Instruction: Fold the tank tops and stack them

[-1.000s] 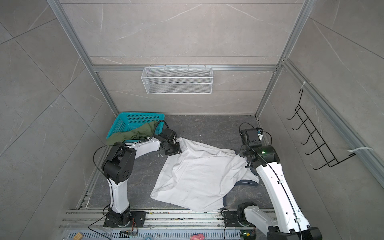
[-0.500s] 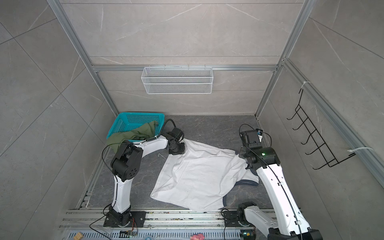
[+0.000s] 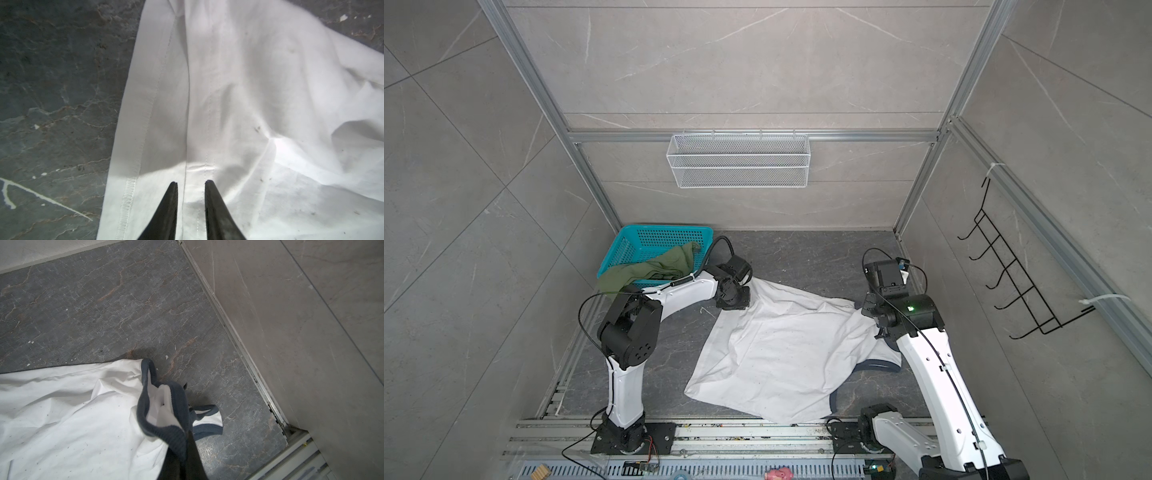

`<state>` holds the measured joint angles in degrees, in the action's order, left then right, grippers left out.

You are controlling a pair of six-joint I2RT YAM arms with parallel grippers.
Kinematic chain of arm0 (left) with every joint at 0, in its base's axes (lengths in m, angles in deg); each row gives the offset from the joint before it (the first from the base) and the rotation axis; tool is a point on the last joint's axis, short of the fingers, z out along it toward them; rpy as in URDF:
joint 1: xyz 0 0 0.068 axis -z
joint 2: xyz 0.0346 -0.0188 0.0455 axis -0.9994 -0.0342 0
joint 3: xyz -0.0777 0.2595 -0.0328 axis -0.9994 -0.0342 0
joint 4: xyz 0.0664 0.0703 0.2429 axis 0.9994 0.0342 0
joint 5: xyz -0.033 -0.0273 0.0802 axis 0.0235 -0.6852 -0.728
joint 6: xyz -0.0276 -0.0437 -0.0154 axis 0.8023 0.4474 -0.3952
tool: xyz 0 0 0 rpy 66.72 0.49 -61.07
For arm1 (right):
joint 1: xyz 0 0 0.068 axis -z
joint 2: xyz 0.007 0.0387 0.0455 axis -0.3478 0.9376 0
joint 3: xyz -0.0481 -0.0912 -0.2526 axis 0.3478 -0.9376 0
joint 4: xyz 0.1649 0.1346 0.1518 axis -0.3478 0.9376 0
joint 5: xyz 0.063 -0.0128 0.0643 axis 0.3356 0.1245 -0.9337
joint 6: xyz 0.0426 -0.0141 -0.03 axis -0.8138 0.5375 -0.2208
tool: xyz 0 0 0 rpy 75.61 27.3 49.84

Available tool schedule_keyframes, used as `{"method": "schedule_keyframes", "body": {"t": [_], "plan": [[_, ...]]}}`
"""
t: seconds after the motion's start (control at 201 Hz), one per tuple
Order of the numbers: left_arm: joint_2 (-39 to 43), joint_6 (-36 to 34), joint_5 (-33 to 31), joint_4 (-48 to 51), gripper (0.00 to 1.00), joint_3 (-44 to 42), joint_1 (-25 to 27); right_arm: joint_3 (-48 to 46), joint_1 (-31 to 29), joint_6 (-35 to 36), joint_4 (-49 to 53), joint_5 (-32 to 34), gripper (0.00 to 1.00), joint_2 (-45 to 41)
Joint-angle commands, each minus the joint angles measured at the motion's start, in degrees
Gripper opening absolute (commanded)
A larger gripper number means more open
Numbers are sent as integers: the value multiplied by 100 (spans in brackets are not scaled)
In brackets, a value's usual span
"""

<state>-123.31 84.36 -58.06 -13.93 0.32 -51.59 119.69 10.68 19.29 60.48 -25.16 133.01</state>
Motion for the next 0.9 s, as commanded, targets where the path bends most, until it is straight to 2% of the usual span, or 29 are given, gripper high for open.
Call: {"method": "schedule_keyframes", "body": {"t": [0.0,0.204,0.612,0.891], "plan": [[17,5,89,130,27,95,12,22,27,99,-40,24,0,-55],[-179,8,115,169,28,175,16,41,32,150,-7,59,0,-112],[-345,-5,226,138,16,257,21,-28,27,143,-34,-11,0,-112],[-405,-114,76,224,12,380,82,-41,29,143,-34,-29,0,-121]]}}
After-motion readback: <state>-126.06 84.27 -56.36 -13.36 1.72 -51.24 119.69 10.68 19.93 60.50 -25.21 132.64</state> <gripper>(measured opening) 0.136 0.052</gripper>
